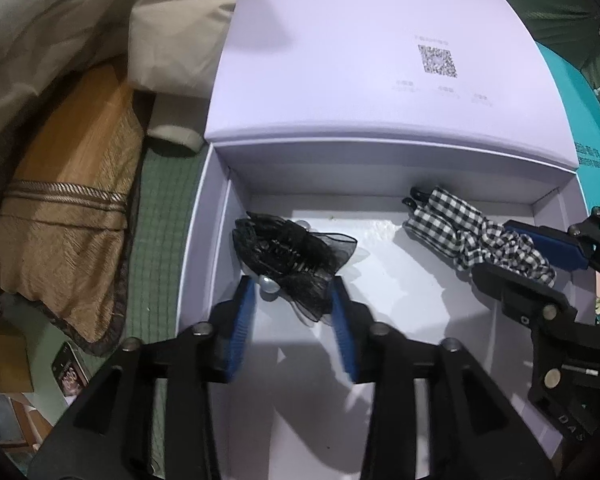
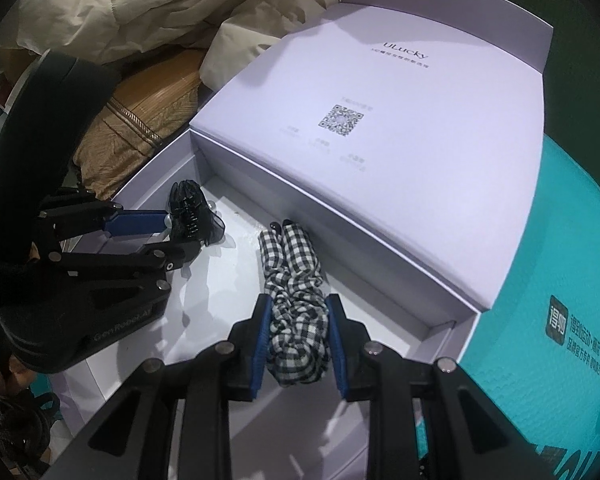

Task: Organize objects
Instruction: 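Open both tools to release the clip and scrunchie in the box, then withdraw both tools from the box back toward the mat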

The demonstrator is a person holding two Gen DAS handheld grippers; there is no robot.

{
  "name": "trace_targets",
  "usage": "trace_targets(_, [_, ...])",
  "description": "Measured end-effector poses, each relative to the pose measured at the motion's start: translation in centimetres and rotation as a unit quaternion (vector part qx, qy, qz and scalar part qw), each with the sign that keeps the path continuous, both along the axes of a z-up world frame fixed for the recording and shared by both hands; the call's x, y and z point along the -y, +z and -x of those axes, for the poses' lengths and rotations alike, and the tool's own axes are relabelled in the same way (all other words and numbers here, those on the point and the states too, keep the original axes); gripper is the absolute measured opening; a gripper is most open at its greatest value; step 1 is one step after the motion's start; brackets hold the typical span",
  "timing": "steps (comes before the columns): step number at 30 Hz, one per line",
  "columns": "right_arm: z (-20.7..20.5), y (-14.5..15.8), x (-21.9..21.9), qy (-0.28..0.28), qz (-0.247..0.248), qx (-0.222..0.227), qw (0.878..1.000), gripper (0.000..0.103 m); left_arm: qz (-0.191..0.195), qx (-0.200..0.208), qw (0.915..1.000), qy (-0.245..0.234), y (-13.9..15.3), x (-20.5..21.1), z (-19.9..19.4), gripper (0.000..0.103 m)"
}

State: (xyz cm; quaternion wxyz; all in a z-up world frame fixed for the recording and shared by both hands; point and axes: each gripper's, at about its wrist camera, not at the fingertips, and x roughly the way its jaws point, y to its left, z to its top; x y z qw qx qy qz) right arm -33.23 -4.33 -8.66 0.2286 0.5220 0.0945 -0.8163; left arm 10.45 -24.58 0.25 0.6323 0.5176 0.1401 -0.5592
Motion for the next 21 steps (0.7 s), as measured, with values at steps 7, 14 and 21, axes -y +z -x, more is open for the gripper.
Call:
trace_targets(7, [-0.3, 0.4, -0.4, -0.01, -0.002, -0.003, 1.0, 0.03, 0.006, 0.003, 0.9997, -0.022, -0.1, -1.0, 1.1, 0.073])
trace_targets(14, [-1.1, 1.6, -1.2, -0.021, -0.01, -0.015, 1.0, 0.035, 0.058, 0.02, 0.998, -0.014, 1.3, -2.9, 1.7, 0.073])
trace_targets(21, [-2.5, 4.0, -1.5, -0.028, -0.004, -0.032, 0.999, 0.04, 0.083, 0.007, 0.9965, 0.004, 4.2, -3.5, 2.0, 0.073])
